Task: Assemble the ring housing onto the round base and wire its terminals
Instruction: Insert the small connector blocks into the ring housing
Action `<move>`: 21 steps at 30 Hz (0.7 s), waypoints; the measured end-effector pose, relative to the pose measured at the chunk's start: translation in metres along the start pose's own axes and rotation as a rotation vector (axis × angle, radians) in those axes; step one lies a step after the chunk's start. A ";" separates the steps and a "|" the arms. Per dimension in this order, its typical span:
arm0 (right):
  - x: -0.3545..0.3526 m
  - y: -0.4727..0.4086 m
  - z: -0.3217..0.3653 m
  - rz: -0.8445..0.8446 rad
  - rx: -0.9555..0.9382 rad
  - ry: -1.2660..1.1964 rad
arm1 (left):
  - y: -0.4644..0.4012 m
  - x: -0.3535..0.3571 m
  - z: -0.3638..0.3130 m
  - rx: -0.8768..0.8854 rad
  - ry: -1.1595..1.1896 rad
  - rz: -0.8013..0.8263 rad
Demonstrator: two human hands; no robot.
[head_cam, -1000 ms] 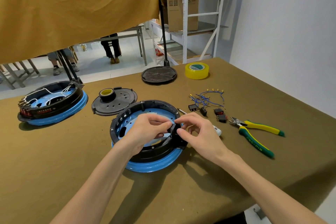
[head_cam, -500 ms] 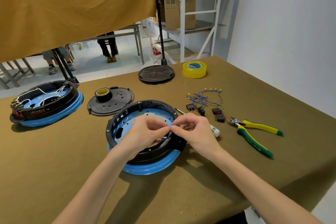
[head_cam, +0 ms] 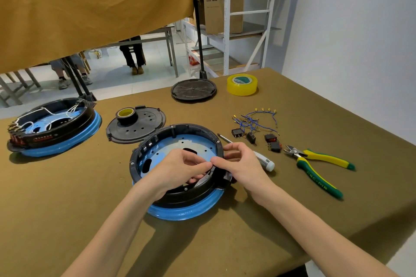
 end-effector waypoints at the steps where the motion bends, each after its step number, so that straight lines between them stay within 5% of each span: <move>1: 0.000 -0.001 0.001 0.001 -0.018 0.026 | 0.000 0.001 0.001 0.013 0.004 0.003; 5: -0.001 -0.006 0.004 -0.008 -0.052 0.089 | 0.003 0.005 -0.004 0.127 -0.061 -0.051; 11: 0.003 -0.005 0.002 -0.006 -0.046 0.110 | 0.023 -0.003 0.010 0.414 -0.485 -0.436; 16: 0.009 -0.009 0.004 -0.003 -0.039 0.103 | 0.023 0.000 0.017 0.347 -0.608 -0.562; 21: 0.013 -0.005 0.005 0.040 -0.006 0.075 | 0.015 0.005 0.019 0.242 -0.784 -0.509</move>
Point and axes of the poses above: each hand's wrist, its own y-axis away from the middle knuckle, its own x-axis out of the palm, z = x × y, the point moved 1 cm from there along -y, towards the middle knuckle, and after that the axes turned 5 degrees about -y, right-handed, at the moved point
